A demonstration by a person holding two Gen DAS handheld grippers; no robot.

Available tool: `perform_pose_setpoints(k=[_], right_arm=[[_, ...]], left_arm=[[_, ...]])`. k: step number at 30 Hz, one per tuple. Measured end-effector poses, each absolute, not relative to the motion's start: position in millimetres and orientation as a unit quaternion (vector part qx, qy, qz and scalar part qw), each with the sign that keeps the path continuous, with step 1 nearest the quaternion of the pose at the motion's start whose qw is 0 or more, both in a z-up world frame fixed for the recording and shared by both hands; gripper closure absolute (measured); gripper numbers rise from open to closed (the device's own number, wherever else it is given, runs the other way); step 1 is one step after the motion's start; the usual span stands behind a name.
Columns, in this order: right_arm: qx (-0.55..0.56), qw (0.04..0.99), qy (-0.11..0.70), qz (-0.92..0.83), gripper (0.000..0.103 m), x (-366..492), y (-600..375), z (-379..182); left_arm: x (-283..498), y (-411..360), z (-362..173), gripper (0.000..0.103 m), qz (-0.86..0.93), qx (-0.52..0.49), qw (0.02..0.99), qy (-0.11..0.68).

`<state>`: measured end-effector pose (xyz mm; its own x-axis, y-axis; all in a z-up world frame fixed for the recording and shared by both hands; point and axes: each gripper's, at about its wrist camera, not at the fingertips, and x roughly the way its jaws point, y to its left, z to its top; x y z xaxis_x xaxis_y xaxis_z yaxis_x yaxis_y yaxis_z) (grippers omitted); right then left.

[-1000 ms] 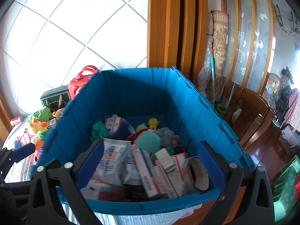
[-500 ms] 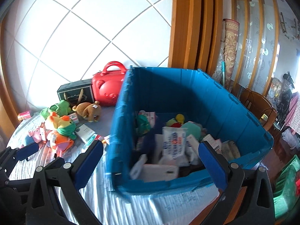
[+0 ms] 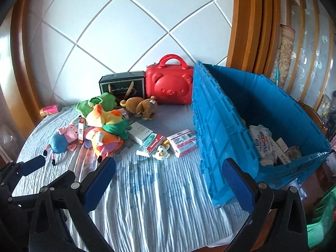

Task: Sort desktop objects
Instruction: 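Reach the left tool to the red box while the right tool reaches the yellow duck plush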

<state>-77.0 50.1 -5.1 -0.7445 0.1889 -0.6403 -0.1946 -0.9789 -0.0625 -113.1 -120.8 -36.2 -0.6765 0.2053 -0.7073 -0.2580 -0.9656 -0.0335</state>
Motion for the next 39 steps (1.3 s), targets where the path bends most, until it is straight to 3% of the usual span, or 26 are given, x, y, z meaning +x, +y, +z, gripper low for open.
perform_pose_setpoints(k=[14, 26, 39], right_arm=[[-0.39, 0.013, 0.001, 0.921, 0.0, -163.6, 21.9, -50.2], [-0.474, -0.068, -0.003, 0.878, 0.0, -267.5, 13.1, -130.9], [-0.522, -0.066, 0.0, 0.85, 0.0, -315.7, -36.3, -181.8]], left_arm=[[-173.1, -155.1, -71.1, 0.029, 0.903, -0.427, 0.029, 0.015], [-232.1, -216.0, -135.2, 0.029, 0.865, -0.492, -0.096, -0.008], [-283.8, -272.4, -180.3, 0.029, 0.844, -0.526, -0.102, 0.008]])
